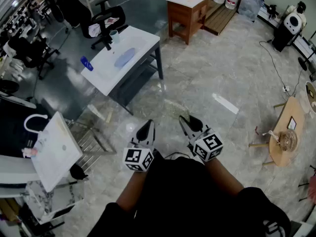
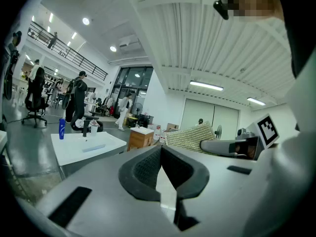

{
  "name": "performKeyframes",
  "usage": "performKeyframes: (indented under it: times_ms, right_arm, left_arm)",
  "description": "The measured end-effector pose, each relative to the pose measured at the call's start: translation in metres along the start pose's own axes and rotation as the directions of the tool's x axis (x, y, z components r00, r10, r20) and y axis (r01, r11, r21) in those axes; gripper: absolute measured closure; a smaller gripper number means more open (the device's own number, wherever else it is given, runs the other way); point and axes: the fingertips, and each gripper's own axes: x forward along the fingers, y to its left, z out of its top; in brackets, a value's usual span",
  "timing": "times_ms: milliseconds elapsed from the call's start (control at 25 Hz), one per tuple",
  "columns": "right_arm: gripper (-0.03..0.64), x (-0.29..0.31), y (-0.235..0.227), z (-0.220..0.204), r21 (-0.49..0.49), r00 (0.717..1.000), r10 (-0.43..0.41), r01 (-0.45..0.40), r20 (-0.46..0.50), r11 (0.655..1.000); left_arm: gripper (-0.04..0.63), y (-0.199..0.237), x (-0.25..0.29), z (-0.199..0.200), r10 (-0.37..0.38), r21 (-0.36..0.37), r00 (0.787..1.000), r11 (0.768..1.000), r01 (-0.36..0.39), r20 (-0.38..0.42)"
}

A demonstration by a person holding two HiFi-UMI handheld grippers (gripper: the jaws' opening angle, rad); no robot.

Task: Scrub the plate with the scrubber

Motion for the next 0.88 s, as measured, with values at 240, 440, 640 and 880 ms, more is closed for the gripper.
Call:
performKeyframes:
  times_ms: [240,440,640,880]
  right_arm:
    - [0.555,0.008,-0.020,0.002,0.088,0.999,-0.018,0.015,0.035,0.996]
    - [0.554,0.035,-0.042,-0.003,0.118,0.999,-0.040,0.038,0.016,0.992]
    - [0.554,0.069,-0.067,-0.011,0.124,0.998,-0.057,0.061,-0.032,0.990]
    - [0.554,0.140,-0.100,0.003,0.109,0.995,-0.066,0.074,-0.075,0.991]
  left_arm:
    - [0.592,0.009,0.008,-0.004,0.017,-0.006,1.000,1.000,-0.017,-0.019]
    - [0.592,0.041,0.029,0.001,0.040,-0.013,0.999,0.999,-0.040,-0.022]
    - [0.592,0.071,0.071,0.006,0.026,-0.031,0.999,0.999,-0.026,-0.021]
    - [0.592,0.125,0.138,0.021,-0.011,-0.064,1.000,0.998,0.009,-0.028]
